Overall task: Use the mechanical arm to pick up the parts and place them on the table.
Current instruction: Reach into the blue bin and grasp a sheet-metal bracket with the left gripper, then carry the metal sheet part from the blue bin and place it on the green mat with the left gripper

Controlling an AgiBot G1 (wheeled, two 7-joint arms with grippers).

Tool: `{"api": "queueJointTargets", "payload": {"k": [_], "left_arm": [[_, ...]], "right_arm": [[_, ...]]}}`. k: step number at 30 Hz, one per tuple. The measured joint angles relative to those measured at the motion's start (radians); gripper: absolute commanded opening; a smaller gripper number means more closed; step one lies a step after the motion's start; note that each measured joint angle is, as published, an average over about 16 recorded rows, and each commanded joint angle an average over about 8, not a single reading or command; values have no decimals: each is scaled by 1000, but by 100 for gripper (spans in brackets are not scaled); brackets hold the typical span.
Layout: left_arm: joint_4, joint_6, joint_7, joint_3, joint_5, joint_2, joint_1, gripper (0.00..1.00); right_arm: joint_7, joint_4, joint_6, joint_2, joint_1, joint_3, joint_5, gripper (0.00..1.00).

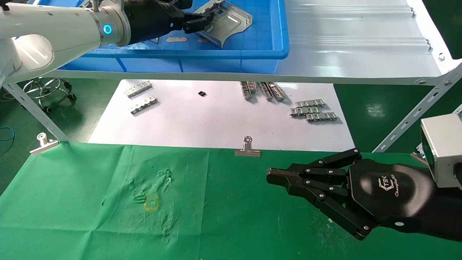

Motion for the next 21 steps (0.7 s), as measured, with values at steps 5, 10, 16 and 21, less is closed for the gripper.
{"api": "queueJointTargets", "payload": {"k": [5,10,16,21], "left_arm": [[-7,-8,-6,21,-10,0,-1,0],[-12,-14,-10,40,-22,-1,-2,0],[-14,-22,-10,60,-38,-2,-6,0],[-14,-24,-5,69,-58,-6,-15,0]], "right_arm": [[0,0,0,0,0,0,0,0],[0,0,0,0,0,0,0,0],[0,0,0,0,0,0,0,0],[0,0,0,0,0,0,0,0]]}}
